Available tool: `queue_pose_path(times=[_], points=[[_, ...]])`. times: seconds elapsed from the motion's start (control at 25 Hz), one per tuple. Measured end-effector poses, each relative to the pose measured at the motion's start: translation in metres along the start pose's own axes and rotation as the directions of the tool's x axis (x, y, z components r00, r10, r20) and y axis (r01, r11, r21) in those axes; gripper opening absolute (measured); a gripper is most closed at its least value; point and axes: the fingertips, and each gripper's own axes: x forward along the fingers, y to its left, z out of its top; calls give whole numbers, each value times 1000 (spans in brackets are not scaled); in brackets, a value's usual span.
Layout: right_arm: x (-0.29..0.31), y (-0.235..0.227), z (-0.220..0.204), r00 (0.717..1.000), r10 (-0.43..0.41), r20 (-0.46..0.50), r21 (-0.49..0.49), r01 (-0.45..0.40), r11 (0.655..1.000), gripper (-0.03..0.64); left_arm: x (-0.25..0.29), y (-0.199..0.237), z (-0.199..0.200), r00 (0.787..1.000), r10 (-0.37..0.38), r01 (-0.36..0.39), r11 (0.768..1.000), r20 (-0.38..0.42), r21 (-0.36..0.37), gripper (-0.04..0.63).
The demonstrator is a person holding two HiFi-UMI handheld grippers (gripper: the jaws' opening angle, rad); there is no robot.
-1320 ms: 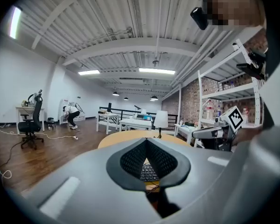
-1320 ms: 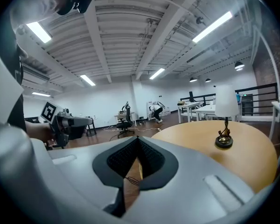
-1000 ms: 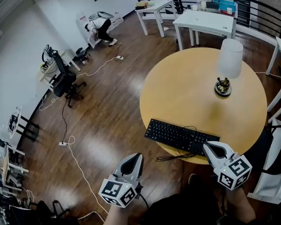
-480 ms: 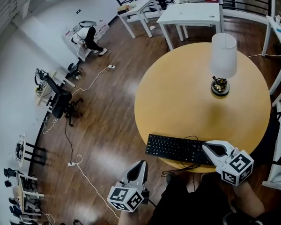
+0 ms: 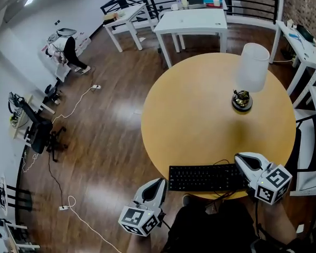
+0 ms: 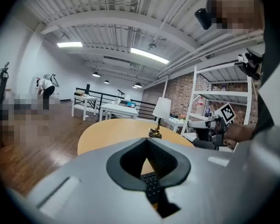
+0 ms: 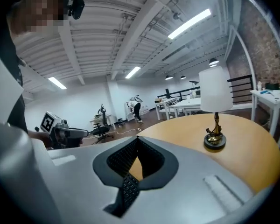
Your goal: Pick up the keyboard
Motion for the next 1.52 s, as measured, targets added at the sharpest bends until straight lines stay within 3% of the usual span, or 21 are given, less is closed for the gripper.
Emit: queue_pose_path(times=[0.24,0.52,0.8,1.16,1.36,1.52], points=[[2,-10,8,992,-124,12,51,124,991,2,13,29,-8,995,-77,77,997,-64,-15,44],[-28,-51,26,983,-183,22,58,181,982,2,27,47,-32,993,-23,8,992,-114,-129,44],[-65,-99,20,961,-275,4,64,274,960,2,36,34,-34,993,3,-15,994,-118,-105,44],[-65,-125,-9,946,-314,-80,75,320,944,2,48,34,-47,981,79,-93,993,-175,-73,44],[-38,-114,-20,957,-255,-142,54,264,963,2,53,54,-53,966,160,-181,980,-203,-88,44],[-23,-115,-31,965,-195,-177,58,208,976,3,43,72,-76,947,195,-238,960,-254,-149,44]])
